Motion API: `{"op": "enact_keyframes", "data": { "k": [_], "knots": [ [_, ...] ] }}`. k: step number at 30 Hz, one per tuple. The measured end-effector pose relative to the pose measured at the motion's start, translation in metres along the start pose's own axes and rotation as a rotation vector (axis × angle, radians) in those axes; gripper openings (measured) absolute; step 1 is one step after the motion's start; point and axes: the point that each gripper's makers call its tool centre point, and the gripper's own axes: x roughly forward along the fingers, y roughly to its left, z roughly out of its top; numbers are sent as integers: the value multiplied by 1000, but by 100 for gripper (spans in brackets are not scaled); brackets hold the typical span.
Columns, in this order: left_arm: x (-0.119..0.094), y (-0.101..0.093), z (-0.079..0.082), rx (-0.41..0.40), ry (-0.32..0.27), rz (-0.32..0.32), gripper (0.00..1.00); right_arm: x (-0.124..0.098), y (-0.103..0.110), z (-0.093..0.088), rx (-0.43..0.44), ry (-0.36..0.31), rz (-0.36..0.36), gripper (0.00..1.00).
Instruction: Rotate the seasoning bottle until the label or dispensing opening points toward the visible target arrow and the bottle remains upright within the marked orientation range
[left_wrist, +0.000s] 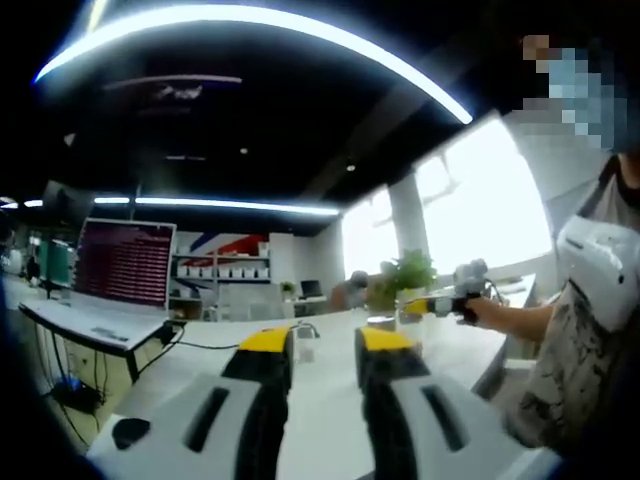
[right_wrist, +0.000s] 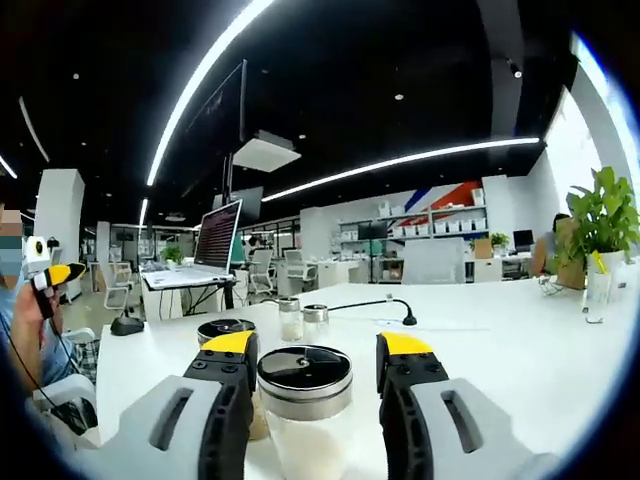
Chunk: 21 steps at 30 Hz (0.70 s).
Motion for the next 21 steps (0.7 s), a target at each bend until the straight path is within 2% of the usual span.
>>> {"op": "enact_keyframes", "data": {
  "k": [4,10,15,21],
  "knots": [
    [0,0,0,2,1,1,26,1,-1,-1,10,8,3,47],
    [-1,0,1,1,-1,0,26,0,7,-2,32,13,34,37],
    [0,0,0,-1,2,-3,26,0,10,-3,12,26,28,37],
    [0,1,-1,-5,3,-4,26,0,10,-4,26,49,87,37]
  ]
}}
